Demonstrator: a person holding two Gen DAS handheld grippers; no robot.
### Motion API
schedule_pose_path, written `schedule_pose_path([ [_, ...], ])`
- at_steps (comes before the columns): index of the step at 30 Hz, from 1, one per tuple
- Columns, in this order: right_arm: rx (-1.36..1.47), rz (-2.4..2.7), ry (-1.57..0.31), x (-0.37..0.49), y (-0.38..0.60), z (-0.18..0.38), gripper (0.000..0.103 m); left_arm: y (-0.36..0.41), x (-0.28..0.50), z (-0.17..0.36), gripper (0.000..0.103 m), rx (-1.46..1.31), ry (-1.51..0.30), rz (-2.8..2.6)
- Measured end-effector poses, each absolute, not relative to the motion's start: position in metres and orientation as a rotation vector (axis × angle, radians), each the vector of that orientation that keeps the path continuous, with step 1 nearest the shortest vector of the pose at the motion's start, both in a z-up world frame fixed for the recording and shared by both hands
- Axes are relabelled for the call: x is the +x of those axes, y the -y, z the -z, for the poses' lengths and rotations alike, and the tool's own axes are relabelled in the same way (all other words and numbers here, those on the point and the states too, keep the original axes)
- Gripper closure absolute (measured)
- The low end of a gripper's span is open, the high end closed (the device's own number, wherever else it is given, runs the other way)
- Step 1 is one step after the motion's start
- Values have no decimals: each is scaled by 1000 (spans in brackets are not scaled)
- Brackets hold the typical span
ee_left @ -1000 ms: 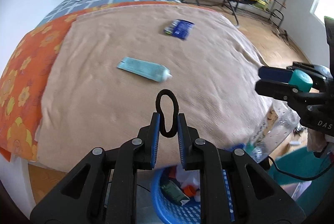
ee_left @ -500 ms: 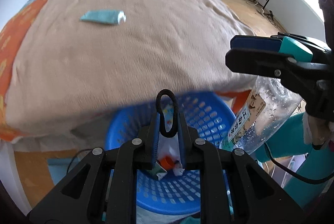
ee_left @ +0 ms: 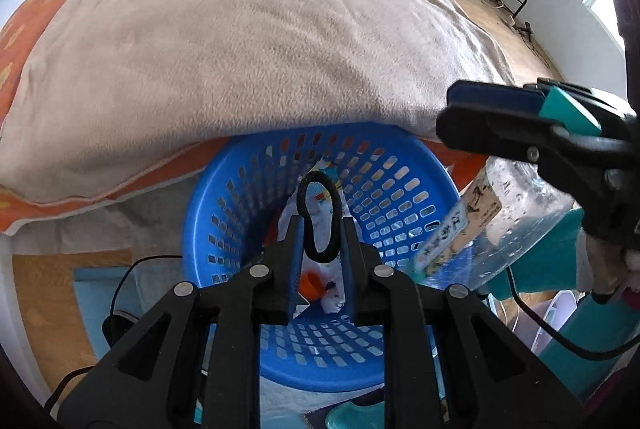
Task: Collect trash
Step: 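Carry the hair tie and bottle over the blue basket and release both, then move both tools back over the blanket toward the tube and wrapper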
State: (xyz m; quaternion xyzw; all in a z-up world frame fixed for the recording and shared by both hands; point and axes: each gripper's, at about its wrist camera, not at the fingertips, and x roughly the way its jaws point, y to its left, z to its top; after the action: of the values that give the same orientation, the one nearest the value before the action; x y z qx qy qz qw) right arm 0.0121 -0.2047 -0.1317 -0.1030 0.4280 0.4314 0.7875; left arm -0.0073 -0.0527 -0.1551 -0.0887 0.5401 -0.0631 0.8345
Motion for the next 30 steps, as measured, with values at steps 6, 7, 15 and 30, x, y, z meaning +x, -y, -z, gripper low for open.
schedule_pose_path([
  [6,-222,-944,-948,6,202,137,73,50,-11,156,65,-195,-1147,124],
  [7,-221,-942,-950,6,202,137,73,49,-11,156,65,-194,-1148,122],
  [15,-220,-911,-944,9,205,134,48,45,-8,159,47,-198,-1161,85],
  [30,-246,-845,-927,16,207,131,14,42,-6,159,43,-202,-1164,76],
])
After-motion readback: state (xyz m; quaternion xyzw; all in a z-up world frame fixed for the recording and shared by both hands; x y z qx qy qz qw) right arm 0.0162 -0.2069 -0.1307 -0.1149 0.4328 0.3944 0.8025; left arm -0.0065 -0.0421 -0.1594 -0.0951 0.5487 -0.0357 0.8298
